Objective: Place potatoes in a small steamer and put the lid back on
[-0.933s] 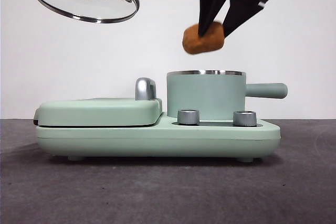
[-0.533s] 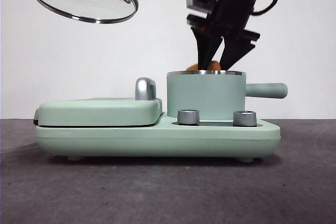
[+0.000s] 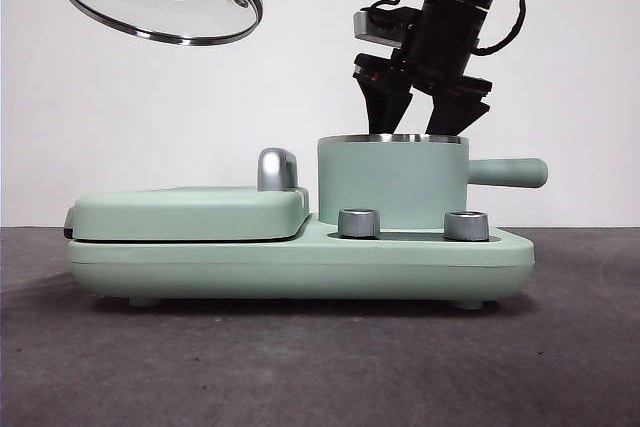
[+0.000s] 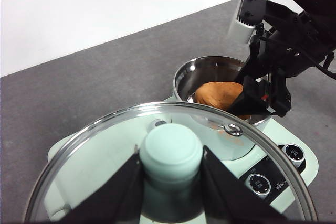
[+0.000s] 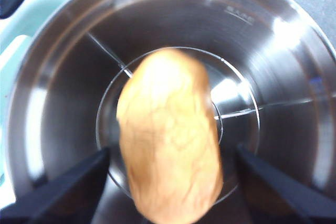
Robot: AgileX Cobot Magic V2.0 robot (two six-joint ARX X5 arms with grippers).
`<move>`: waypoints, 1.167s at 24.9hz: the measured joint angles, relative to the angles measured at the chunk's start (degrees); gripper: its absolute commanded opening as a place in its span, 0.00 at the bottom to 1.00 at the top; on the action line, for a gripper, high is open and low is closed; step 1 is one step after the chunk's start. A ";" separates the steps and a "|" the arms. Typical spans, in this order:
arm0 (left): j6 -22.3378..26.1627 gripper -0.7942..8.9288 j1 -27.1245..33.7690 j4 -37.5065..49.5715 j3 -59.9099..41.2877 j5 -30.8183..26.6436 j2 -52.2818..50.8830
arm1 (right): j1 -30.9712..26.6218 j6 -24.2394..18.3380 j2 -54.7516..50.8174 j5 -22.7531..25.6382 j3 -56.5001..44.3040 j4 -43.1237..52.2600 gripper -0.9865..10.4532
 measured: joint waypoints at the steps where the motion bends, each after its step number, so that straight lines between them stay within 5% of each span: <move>1: 0.00 0.09 0.00 -0.02 0.00 0.00 0.00 | 0.00 0.02 -0.72 0.00 0.00 -0.66 0.44; 6: -2.19 0.09 0.00 -0.02 0.00 0.00 0.00 | 0.00 0.59 -16.06 -0.59 -1.16 -3.10 0.39; 14: -3.63 0.09 0.00 -0.02 0.00 -0.02 0.00 | 0.04 4.66 -49.94 -0.63 -37.55 16.76 0.37; 29: -3.61 0.09 -4.35 0.00 0.00 -0.04 0.00 | 0.17 7.37 -78.51 0.70 -62.25 15.15 0.37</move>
